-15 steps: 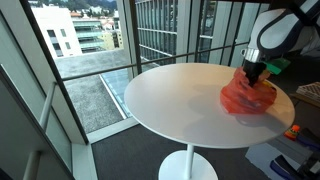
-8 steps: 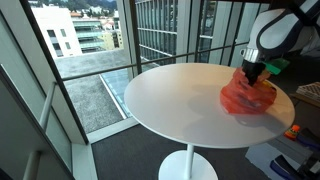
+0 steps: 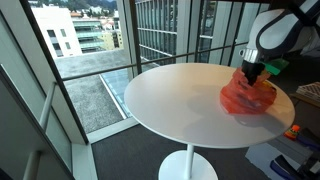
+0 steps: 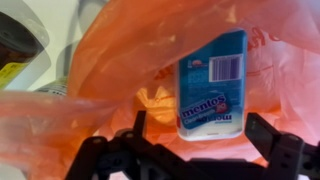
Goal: Remove the blue packet from the plastic bag
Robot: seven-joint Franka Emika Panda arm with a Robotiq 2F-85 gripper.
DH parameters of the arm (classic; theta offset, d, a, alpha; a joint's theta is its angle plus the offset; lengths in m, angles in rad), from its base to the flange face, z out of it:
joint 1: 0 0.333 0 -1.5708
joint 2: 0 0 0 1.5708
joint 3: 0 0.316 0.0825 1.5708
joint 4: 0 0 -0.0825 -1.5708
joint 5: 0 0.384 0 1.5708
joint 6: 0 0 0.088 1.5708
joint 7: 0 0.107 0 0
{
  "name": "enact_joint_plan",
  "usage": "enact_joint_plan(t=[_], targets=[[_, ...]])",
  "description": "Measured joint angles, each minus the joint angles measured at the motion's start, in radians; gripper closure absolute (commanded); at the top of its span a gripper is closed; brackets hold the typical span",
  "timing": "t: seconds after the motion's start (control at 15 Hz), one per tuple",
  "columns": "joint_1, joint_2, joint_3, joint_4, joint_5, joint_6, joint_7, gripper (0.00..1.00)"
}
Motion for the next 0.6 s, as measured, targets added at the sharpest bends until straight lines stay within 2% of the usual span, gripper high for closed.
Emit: enact_joint_plan(t=[0.6], targets=[[0.0, 0.016, 0.006, 0.0, 0.0, 0.0, 0.0, 0.0]])
